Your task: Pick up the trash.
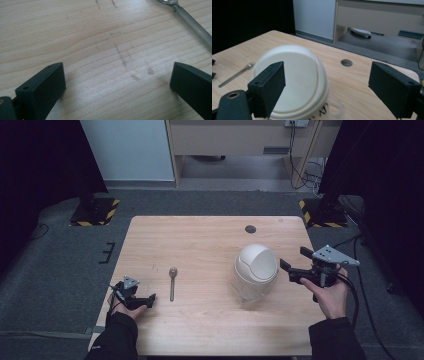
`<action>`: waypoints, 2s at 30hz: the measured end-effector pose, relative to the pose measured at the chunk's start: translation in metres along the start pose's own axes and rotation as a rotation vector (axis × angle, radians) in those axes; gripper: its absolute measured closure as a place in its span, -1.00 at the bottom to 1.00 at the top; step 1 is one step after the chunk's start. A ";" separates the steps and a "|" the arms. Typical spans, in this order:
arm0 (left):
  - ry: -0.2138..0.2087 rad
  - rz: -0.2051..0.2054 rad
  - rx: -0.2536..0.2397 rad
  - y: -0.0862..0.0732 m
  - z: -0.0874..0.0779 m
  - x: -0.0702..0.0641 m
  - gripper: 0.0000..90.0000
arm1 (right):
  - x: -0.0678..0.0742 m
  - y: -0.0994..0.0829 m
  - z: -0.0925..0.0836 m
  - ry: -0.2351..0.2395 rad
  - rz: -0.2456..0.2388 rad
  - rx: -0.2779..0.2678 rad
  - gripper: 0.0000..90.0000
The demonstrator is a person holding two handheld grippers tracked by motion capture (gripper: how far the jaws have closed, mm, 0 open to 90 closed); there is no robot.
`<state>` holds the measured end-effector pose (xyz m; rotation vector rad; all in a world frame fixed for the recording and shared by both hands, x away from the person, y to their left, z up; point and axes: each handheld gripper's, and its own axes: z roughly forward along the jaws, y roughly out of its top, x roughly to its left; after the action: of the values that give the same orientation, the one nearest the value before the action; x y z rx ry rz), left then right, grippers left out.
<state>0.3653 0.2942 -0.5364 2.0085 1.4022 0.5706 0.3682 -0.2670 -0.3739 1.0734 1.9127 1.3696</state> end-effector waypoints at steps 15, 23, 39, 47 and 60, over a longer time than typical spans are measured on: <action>0.003 -0.004 0.001 0.000 0.000 -0.001 -1.00 | 0.048 -0.004 0.038 0.115 -0.054 0.062 -0.68; 0.005 -0.006 0.002 0.000 0.000 -0.001 -1.00 | 0.057 -0.024 0.053 0.125 -0.021 0.086 -0.66; -0.005 0.004 0.001 0.000 0.000 -0.003 -1.00 | 0.069 -0.048 0.073 0.191 0.009 0.160 -0.59; -0.014 0.009 0.001 0.001 0.000 -0.002 -1.00 | 0.064 -0.041 0.064 0.186 0.021 0.126 -0.60; -0.044 0.004 0.041 0.006 -0.006 -0.005 -0.75 | 0.023 -0.039 0.016 0.074 0.070 0.039 -0.60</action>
<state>0.3642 0.2895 -0.5279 2.0436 1.3944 0.5004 0.3577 -0.2458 -0.4160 1.1326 1.9792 1.4334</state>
